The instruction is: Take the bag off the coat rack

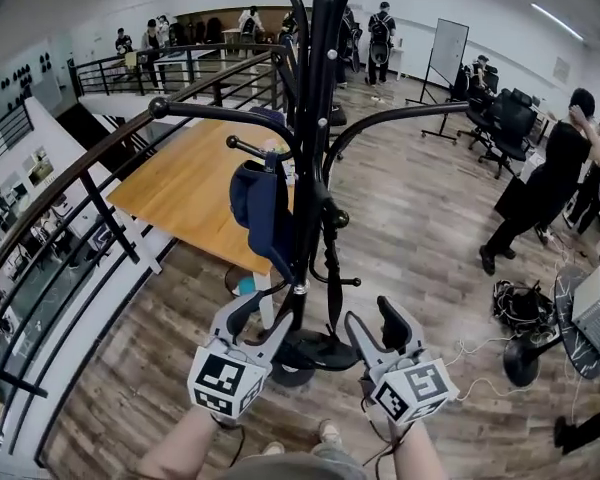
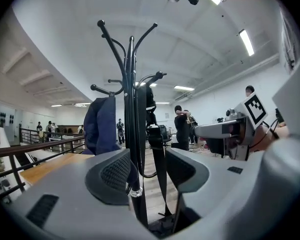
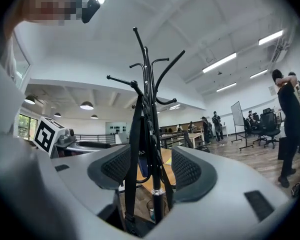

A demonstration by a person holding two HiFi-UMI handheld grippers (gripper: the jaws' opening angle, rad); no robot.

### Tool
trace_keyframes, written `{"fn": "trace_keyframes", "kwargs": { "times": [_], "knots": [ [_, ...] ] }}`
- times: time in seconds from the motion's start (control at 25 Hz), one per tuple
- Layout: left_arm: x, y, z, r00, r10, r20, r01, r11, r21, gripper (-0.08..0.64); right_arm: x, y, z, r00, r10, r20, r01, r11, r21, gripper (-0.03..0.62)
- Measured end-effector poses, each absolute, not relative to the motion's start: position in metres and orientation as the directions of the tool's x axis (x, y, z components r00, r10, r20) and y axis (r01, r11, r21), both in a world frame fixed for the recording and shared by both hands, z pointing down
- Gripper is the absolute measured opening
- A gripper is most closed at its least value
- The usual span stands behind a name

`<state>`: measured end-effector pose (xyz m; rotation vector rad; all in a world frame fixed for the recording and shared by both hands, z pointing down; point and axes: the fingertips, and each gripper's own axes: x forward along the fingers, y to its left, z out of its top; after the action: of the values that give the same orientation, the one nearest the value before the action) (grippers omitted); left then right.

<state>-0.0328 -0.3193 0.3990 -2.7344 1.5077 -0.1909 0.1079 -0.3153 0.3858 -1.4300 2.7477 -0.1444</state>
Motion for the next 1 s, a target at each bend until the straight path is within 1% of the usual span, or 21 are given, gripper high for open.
{"fn": "trace_keyframes", "kwargs": {
  "times": [0.12,0.4,0.56,0.6,0.64,0.68,0.72,0.92,1.0],
  "knots": [
    [-0.022,-0.337,0.405,0.486,-0.866,0.121,-0.866,-0.495,-0.064,0.227,0.109,-0.343,0.391,-0.626,-0.779,0.023,-0.777,0.621,-0.102,0.255],
    [-0.021,-0.365,0.425,0.366,-0.919,0.147,-0.922,-0.379,-0.074,0.222,0.085,-0.388,0.41,-0.742,-0.667,0.061,-0.67,0.736,-0.1,0.255],
    [-0.018,-0.376,0.444,0.33,-0.924,0.194,-0.938,-0.344,-0.044,0.216,0.071,-0.403,0.422,-0.787,-0.611,0.089,-0.617,0.781,-0.098,0.255],
    [-0.018,-0.378,0.449,0.316,-0.925,0.211,-0.944,-0.33,-0.033,0.209,0.066,-0.406,0.425,-0.797,-0.595,0.099,-0.603,0.792,-0.097,0.255],
    [-0.021,-0.38,0.454,0.295,-0.928,0.227,-0.951,-0.309,-0.028,0.188,0.061,-0.408,0.428,-0.807,-0.581,0.107,-0.59,0.801,-0.099,0.255],
    [-0.024,-0.382,0.458,0.27,-0.932,0.241,-0.958,-0.285,-0.028,0.139,0.056,-0.41,0.43,-0.815,-0.569,0.111,-0.579,0.808,-0.106,0.255],
    [-0.027,-0.383,0.461,0.247,-0.936,0.249,-0.964,-0.263,-0.031,0.114,0.051,-0.411,0.432,-0.821,-0.56,0.112,-0.571,0.813,-0.115,0.255],
    [-0.031,-0.391,0.463,0.203,-0.945,0.256,-0.973,-0.224,-0.055,0.114,0.037,-0.423,0.431,-0.83,-0.549,0.097,-0.557,0.822,-0.117,0.247],
    [-0.03,-0.397,0.461,0.203,-0.944,0.26,-0.972,-0.226,-0.063,0.106,0.034,-0.426,0.43,-0.832,-0.546,0.093,-0.554,0.825,-0.11,0.223]
  ]
}}
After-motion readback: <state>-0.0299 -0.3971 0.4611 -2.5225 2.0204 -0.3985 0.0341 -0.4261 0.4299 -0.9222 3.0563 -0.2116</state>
